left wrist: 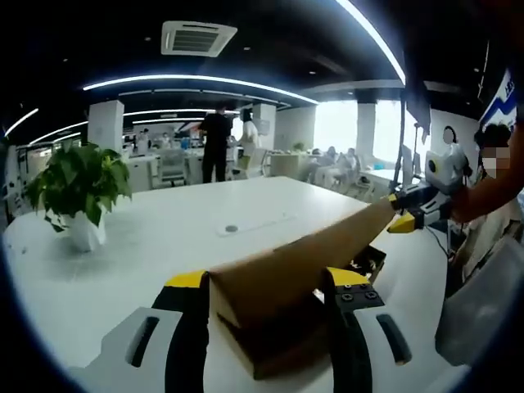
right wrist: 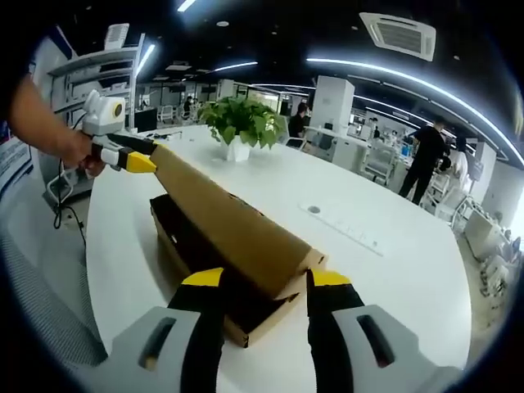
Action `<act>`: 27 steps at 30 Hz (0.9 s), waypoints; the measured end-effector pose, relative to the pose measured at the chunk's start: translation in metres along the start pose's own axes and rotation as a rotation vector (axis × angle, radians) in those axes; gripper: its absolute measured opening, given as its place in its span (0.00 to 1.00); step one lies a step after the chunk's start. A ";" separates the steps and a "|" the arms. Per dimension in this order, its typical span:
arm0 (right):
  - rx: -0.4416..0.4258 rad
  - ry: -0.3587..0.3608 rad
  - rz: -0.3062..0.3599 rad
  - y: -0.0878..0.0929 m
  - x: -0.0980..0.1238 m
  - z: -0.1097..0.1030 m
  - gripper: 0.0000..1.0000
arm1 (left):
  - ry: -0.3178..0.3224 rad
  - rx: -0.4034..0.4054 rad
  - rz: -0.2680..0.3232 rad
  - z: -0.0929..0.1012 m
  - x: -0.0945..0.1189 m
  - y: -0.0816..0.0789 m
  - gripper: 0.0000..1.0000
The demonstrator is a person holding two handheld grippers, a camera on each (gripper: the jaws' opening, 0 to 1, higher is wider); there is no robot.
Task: Operate the shoe box by opening the lid, removing the specified soft item, and placing it in the target area until the item is outside and the box remains undamaged.
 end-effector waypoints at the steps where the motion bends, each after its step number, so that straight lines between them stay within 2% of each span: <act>1: 0.004 0.003 0.004 -0.001 0.000 0.001 0.36 | 0.005 -0.017 0.007 0.001 0.000 -0.002 0.56; 8: 0.019 0.018 0.013 -0.006 -0.001 0.007 0.36 | 0.034 -0.041 0.017 0.002 -0.004 -0.013 0.55; 24: 0.039 0.084 0.019 -0.013 -0.008 0.022 0.29 | 0.022 0.033 0.069 0.000 -0.010 -0.025 0.55; 27: 0.059 0.111 0.008 -0.014 -0.009 0.027 0.25 | 0.023 0.044 0.077 -0.001 -0.011 -0.029 0.55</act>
Point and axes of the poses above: the point that each gripper's makers call its tool centre point, and the gripper's own axes: x roughly backward along the fingers, z roughly to its right, y roughly out of its underside, the point moved 9 cm from there along x, roughly backward along the fingers, and after that the axes turned 14 degrees about x, right-handed, at the moved point
